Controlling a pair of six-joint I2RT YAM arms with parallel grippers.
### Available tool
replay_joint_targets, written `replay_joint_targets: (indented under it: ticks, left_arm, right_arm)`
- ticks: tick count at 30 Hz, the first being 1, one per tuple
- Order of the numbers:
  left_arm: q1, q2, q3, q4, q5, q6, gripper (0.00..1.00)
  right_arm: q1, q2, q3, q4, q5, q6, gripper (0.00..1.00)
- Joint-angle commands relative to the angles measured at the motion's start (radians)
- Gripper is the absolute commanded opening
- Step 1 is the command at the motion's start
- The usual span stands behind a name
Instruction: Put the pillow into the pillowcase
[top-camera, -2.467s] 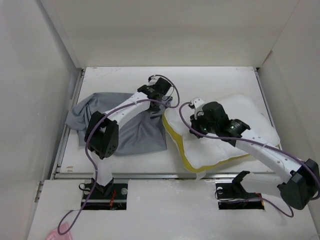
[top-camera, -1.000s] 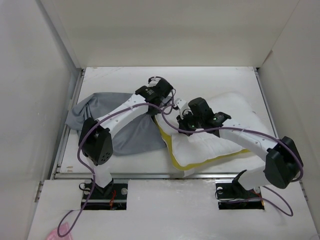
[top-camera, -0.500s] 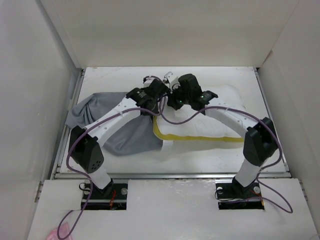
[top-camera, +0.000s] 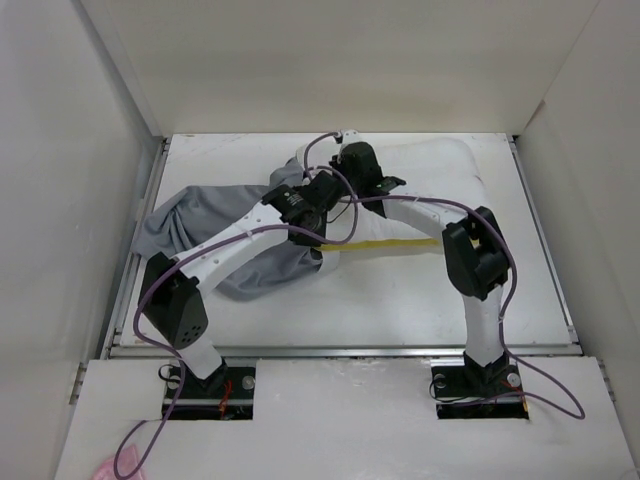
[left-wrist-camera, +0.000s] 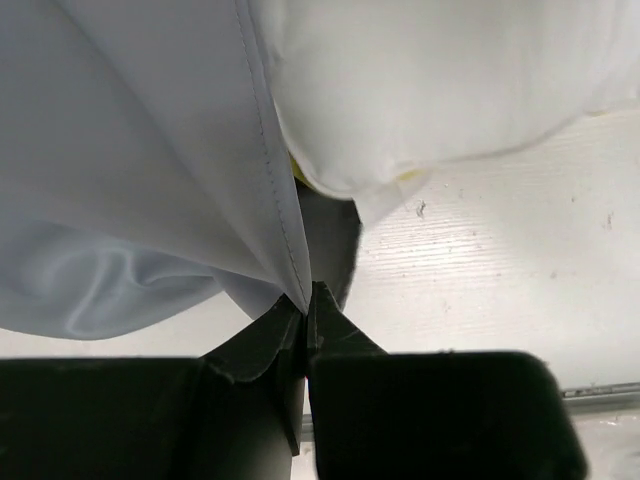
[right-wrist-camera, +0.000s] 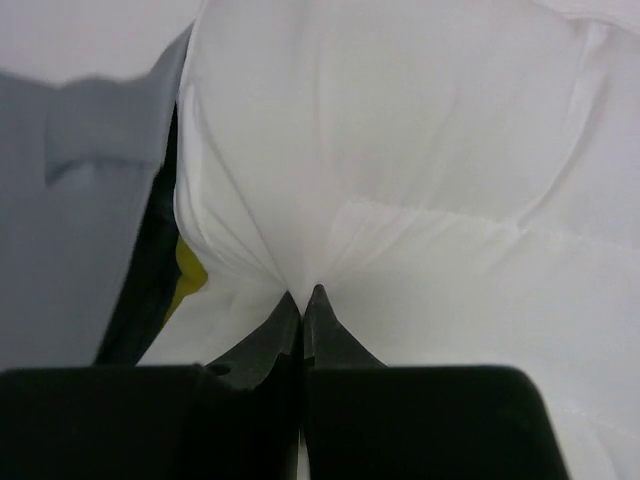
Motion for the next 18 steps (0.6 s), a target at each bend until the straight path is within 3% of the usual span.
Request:
replay_joint_targets:
  ticks: [1, 2, 6, 11, 18]
  left_arm:
    - [-0.011, -0.007, 0.049, -0.026, 0.028, 0.028, 0.00]
    - [-0.011, 0.003, 0.064, -0.026, 0.013, 0.028, 0.00]
    - [0.024, 0.066, 0.122, -0.017, 0.013, 0.038, 0.00]
    - [0.110, 0.126, 0.232, -0.028, -0.053, -0.019, 0.00]
    - [0.132, 0.126, 0.224, -0.018, -0.053, -0.028, 0.00]
  right_arm:
    - [0.008, -0.023, 0.023, 0.223, 0.130, 0.217, 0.00]
    - [0.008, -0.035, 0.013, 0.223, 0.139, 0.315, 0.00]
    - [0.065, -0.083, -0.066, 0.275, 0.149, 0.447, 0.00]
    - [0.106, -0.141, -0.173, 0.200, 0.139, 0.506, 0.00]
    - [0.126, -0.301, -0.359, 0.146, 0.141, 0.549, 0.00]
